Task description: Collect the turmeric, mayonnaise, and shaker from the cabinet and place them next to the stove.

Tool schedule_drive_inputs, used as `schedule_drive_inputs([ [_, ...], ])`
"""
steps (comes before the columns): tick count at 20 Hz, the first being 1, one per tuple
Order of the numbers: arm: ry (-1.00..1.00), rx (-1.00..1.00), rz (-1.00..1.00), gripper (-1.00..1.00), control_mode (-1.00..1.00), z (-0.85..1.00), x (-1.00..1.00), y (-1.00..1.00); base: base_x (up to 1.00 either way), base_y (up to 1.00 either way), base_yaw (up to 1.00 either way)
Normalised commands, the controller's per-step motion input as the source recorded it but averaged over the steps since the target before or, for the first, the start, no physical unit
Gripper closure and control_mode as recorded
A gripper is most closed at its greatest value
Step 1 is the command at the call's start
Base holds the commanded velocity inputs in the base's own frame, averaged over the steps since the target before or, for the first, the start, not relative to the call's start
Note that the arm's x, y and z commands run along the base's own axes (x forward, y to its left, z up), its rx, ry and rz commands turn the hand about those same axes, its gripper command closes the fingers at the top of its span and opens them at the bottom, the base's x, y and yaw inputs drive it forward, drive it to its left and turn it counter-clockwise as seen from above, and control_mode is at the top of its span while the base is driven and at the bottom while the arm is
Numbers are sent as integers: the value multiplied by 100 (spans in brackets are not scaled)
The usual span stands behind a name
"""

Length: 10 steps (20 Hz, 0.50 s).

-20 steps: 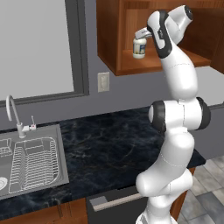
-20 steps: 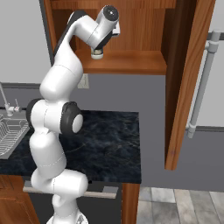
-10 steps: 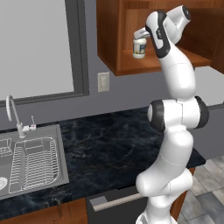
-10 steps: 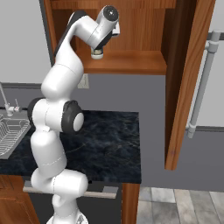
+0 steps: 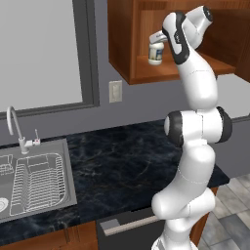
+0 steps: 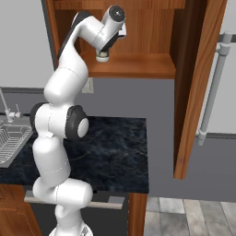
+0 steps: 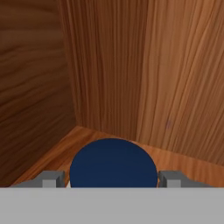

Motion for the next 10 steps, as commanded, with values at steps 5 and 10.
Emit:
schedule_drive_inputs([
  [5, 2, -2, 0, 100, -100, -3, 0, 11, 0, 0, 0],
  [10, 2, 0, 0, 100, -100, -6, 0, 3, 0, 0, 0],
])
